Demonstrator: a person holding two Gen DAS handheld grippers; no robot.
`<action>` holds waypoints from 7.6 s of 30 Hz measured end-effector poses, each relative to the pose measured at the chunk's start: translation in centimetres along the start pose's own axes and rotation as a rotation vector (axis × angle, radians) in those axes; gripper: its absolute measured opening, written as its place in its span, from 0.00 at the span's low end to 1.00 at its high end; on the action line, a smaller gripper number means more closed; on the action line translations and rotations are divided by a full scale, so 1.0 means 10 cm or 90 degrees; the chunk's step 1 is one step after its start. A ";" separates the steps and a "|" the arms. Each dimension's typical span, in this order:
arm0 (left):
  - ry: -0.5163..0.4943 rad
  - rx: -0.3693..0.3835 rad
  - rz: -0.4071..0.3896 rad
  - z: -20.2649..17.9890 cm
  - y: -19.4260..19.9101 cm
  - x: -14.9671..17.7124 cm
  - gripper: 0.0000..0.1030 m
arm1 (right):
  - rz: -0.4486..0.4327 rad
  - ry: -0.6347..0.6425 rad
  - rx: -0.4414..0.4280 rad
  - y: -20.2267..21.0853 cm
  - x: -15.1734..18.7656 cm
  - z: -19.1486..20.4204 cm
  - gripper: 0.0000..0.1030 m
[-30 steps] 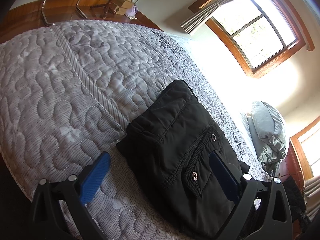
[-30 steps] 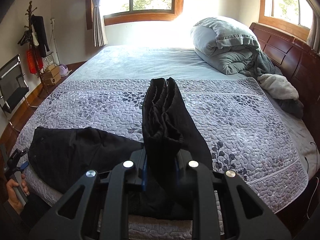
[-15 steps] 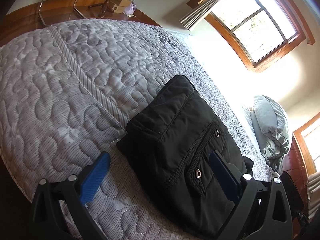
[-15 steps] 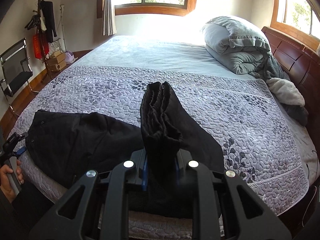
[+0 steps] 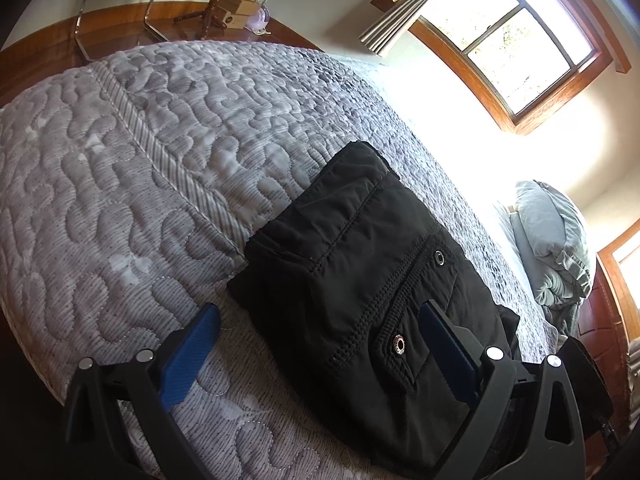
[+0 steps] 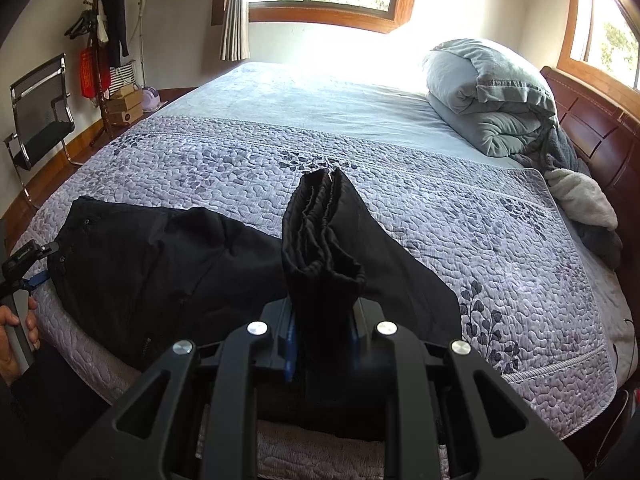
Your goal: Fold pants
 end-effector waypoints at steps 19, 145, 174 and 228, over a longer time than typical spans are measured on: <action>-0.005 -0.004 0.000 -0.09 -0.05 0.02 0.96 | 0.026 0.068 0.011 -0.22 0.14 0.23 0.18; -0.115 0.190 0.023 -1.96 1.56 0.05 0.28 | 0.451 0.516 -0.462 -0.63 -2.29 1.77 0.23; -0.296 0.232 0.038 -3.15 1.79 0.92 0.27 | 0.387 0.436 -0.367 0.05 -1.94 0.29 0.20; -0.540 0.196 0.149 -4.32 1.05 2.67 0.26 | 0.386 0.364 -0.298 -0.28 -0.63 -1.56 0.15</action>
Point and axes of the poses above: each gripper's, at about its wrist camera, not at the fingertips, and y roughly against the way its jaws point, z to its left, x to its underside, the point moved 2 cm from there along -y, roughly the way its jaws point, and after that the axes turned 9 degrees about -x, right-handed, at the moved point
